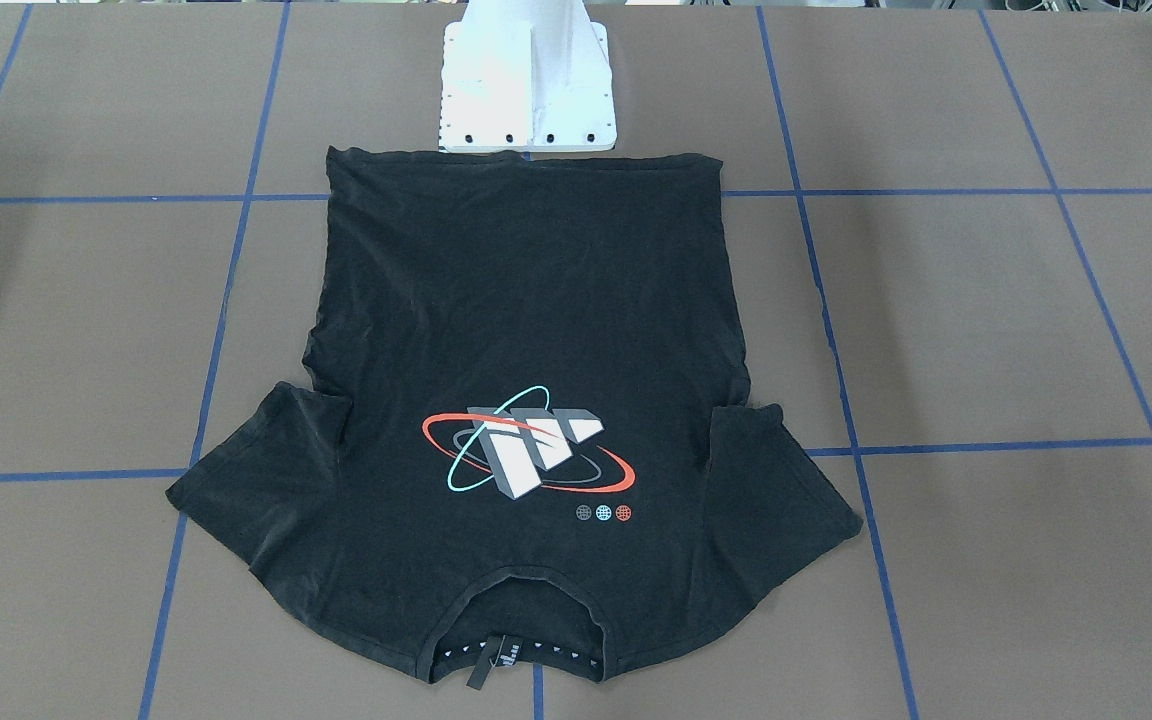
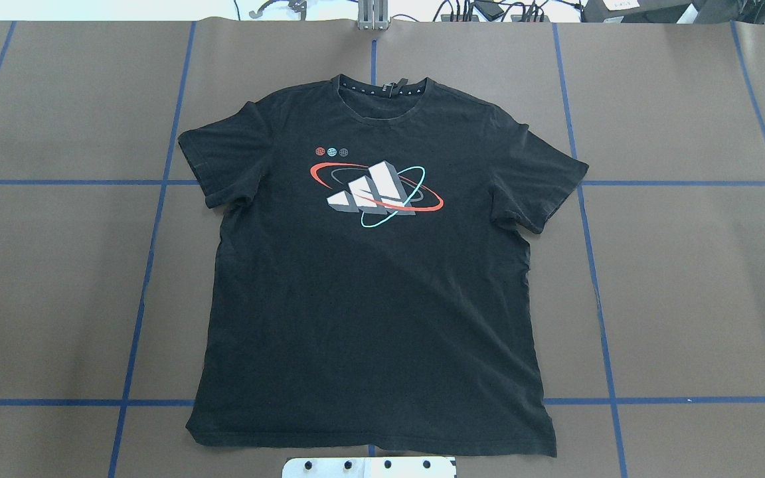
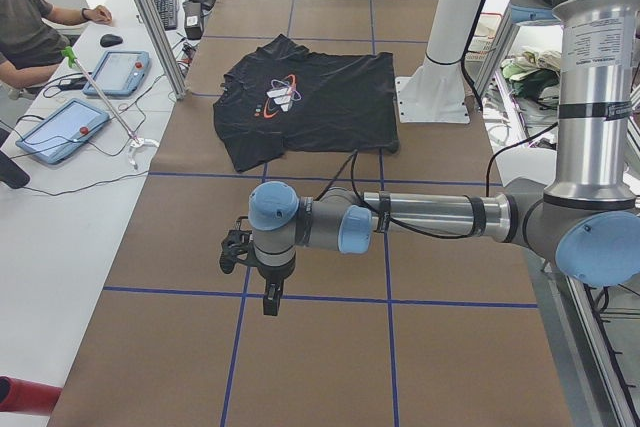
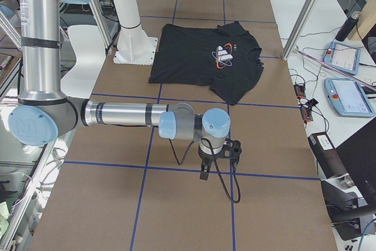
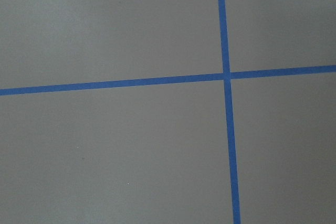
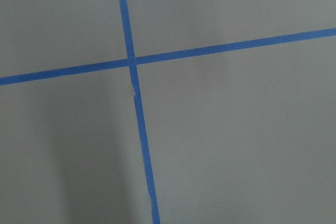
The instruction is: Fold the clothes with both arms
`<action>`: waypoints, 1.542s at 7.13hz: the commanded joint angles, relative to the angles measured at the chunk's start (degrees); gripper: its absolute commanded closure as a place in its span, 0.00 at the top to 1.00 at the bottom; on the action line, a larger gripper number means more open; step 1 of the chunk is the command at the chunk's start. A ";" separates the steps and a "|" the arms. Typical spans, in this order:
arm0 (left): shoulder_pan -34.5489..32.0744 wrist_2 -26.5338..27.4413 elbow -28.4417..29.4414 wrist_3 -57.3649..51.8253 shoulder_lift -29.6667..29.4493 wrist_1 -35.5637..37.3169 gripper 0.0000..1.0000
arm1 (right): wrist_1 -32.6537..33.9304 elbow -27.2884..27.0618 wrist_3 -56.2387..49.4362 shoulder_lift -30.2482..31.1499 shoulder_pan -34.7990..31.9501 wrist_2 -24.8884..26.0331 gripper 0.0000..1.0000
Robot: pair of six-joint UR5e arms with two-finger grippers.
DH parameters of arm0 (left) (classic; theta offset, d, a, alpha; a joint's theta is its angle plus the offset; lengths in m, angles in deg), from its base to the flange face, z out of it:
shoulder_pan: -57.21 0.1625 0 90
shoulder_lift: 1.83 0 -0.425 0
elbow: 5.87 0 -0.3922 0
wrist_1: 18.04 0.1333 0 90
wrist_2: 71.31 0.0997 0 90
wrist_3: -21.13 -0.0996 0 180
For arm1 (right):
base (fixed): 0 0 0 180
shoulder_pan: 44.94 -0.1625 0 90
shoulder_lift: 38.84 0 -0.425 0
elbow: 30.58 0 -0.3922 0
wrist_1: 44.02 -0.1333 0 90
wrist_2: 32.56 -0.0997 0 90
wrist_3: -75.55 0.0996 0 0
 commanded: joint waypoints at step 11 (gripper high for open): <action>9.48 -4.31 6.34 10.19 -15.02 -23.46 1.00 | -9.35 5.40 19.79 -26.84 22.21 3.65 1.00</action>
